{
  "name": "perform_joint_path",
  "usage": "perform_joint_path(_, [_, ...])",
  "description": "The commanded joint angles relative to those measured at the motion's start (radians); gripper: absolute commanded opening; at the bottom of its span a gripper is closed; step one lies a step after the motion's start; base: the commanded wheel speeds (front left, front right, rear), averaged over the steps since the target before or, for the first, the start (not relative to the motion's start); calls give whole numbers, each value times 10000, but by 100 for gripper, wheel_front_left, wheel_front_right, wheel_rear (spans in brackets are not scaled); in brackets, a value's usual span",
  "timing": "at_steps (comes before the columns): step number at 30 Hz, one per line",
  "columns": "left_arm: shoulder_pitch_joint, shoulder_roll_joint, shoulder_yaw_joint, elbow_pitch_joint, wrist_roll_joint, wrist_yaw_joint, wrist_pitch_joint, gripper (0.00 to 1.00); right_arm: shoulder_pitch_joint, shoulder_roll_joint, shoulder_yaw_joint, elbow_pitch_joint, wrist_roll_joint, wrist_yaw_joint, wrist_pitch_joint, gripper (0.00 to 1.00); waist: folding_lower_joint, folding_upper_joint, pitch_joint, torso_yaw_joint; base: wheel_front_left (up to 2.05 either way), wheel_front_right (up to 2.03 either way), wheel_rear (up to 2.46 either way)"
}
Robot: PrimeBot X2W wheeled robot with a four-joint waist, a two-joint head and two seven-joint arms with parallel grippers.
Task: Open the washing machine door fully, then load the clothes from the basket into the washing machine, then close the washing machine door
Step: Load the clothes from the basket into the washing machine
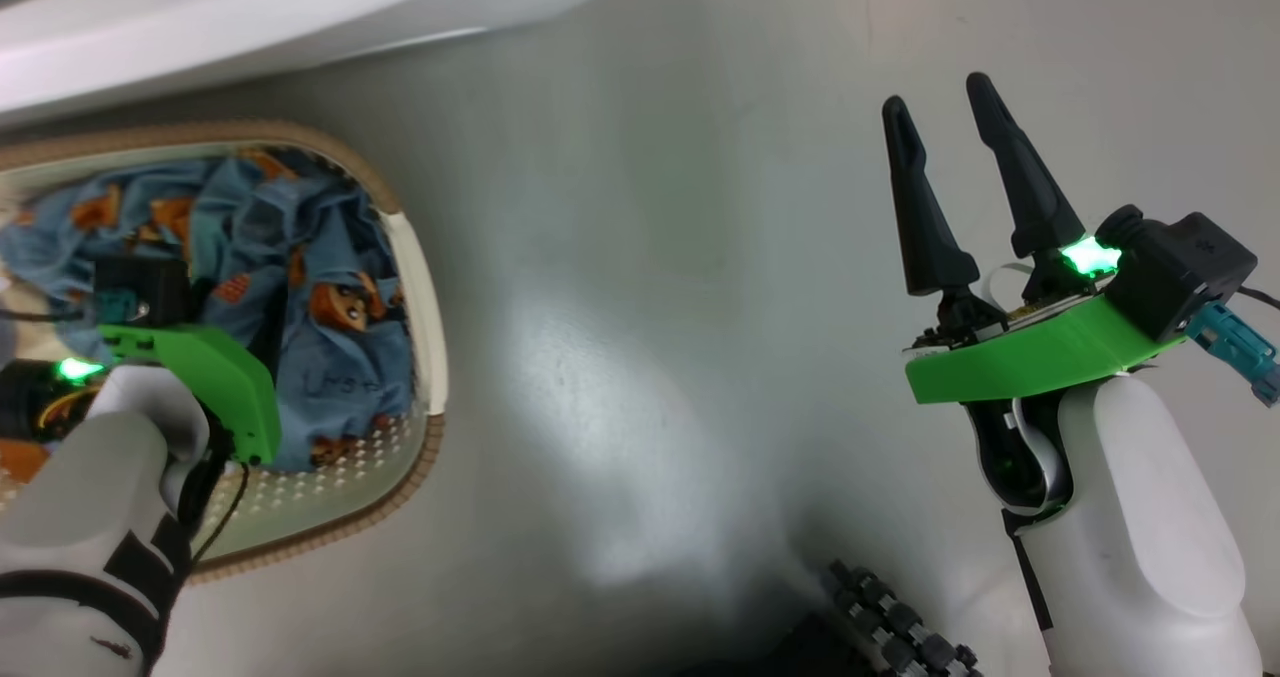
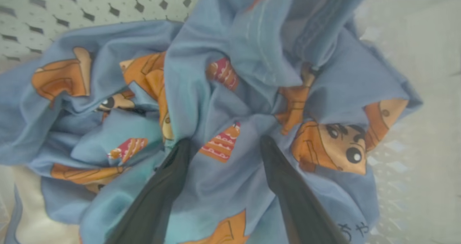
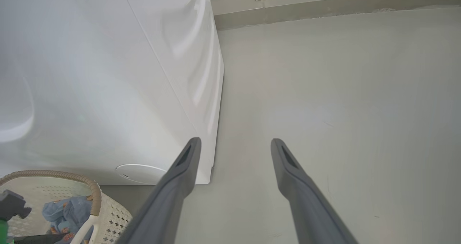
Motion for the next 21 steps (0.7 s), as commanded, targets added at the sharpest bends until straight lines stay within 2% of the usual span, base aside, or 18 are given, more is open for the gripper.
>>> perform_joint_path(1, [49,324,43,5,-101,-15,53,100,174,53,212,-254,-25,16,-49,100,0,0,242,-219,0,0,0])
perform_joint_path(10, [-399,453,-734,1005,-577,-15,1111,100,99,130,362,-273,28,16,-49,100,0,0,519,-463,0,0,0])
perform_joint_path(15, [-839,486,-608,1497,-728,30,999,100,105,151,378,-287,16,16,-49,100,0,0,573,-557,0,0,0])
perform_joint_path(16, [-890,467,-603,1548,-743,29,971,92,104,153,378,-277,13,16,-49,100,0,0,563,-563,0,0,0])
perform_joint_path(17, [-931,448,-597,1589,-762,27,937,25,105,156,370,-264,7,16,-49,100,0,0,545,-563,0,0,0])
perform_joint_path(18, [-967,432,-585,1618,-785,24,860,0,102,159,358,-246,3,16,-49,100,0,0,525,-558,0,0,0])
perform_joint_path(21, [-961,371,-567,1704,-877,14,796,0,87,165,351,-198,10,16,-49,100,0,0,402,-525,0,0,0])
